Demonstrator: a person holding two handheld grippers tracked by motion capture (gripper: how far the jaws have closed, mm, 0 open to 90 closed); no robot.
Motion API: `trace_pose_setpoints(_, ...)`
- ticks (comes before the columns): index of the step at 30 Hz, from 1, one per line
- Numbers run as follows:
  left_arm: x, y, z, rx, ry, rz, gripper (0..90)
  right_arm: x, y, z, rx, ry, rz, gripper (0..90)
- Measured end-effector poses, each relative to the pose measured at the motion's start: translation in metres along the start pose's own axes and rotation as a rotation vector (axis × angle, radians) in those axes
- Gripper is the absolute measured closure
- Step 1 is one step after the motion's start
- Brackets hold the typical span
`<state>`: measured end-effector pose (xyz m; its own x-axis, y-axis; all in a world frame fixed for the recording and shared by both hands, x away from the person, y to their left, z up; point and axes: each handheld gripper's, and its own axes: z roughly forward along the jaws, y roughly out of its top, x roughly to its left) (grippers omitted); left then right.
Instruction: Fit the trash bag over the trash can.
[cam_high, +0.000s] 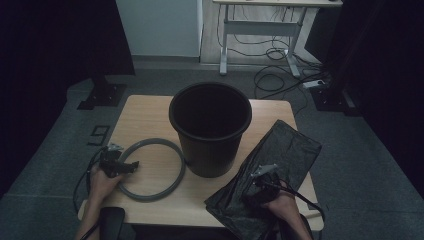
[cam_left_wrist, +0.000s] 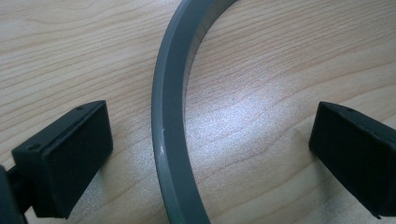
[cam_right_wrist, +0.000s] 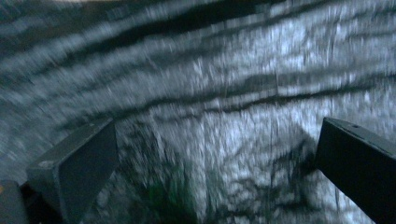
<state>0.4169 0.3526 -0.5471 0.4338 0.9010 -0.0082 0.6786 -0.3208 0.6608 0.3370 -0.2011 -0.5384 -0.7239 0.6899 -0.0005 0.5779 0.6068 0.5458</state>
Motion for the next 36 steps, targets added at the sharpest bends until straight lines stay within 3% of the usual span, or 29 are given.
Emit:
trace_pose_setpoints(1, 0.0, 0.0, 0.0, 0.0, 0.0, 0.0, 0.0, 0.001, -0.001, 0.001, 0.016, -0.018, -0.003, 0.0)
trace_pose_setpoints(6, 0.0, 0.0, 0.0, -0.001, 0.001, -0.001, 0.0, -0.003, -0.004, -0.002, 0.001, 0.003, 0.004, 7.0)
trace_pose_setpoints(11, -0.001, 0.0, 0.0, 0.0, 0.001, -0.001, 0.0, -0.005, -0.004, -0.007, 0.008, -0.011, 0.026, 19.3)
trace_pose_setpoints(18, -0.001, 0.0, 0.0, 0.0, 0.001, -0.001, 0.0, -0.005, -0.008, -0.015, -0.01, -0.006, 0.023, 52.2)
trace_pose_setpoints(24, -0.001, 0.0, 0.0, 0.0, 0.001, -0.001, 0.0, -0.007, -0.006, -0.018, 0.014, 0.017, 0.027, 87.1)
trace_pose_setpoints(30, -0.001, 0.0, 0.0, 0.0, 0.001, -0.002, 0.0, -0.009, -0.001, -0.017, 0.05, 0.039, 0.028, 88.7)
trace_pose_setpoints(36, -0.001, 0.0, 0.0, 0.0, 0.001, -0.001, 0.0, -0.016, 0.004, -0.023, 0.039, 0.048, 0.031, 88.5)
